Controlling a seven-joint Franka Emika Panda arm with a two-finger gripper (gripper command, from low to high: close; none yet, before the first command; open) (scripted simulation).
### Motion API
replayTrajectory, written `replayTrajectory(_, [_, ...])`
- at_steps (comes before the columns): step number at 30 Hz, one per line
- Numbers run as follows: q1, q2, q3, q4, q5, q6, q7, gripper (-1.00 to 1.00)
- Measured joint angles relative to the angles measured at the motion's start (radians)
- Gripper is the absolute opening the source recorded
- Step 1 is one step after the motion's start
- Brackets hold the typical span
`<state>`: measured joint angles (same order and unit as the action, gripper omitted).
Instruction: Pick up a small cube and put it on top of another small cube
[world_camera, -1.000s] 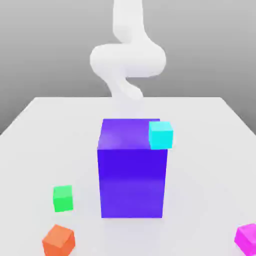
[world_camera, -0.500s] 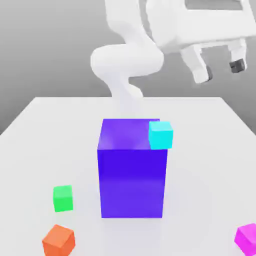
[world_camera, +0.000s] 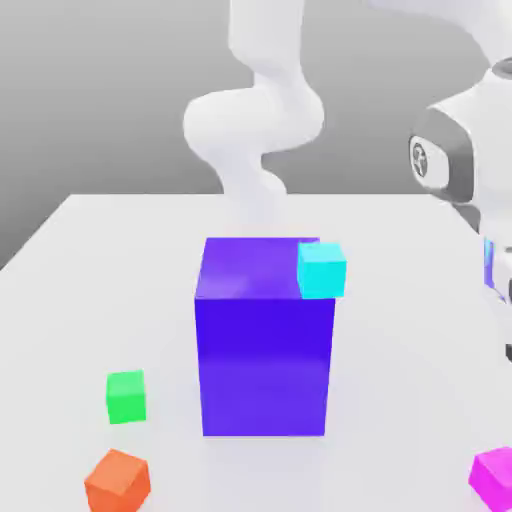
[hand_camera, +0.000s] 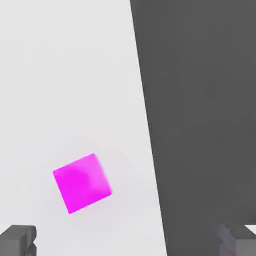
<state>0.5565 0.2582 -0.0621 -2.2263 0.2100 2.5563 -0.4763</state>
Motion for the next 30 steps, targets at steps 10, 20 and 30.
replayTrajectory(10, [0.055,0.293,0.013,0.039,-0.145,0.182,-0.098,-1.0])
replayTrajectory(20, [0.066,0.194,0.0,0.017,-0.154,0.104,-0.093,-1.0])
replayTrajectory(30, [-0.164,-0.077,-0.152,-0.148,-0.249,0.044,-0.518,-1.0])
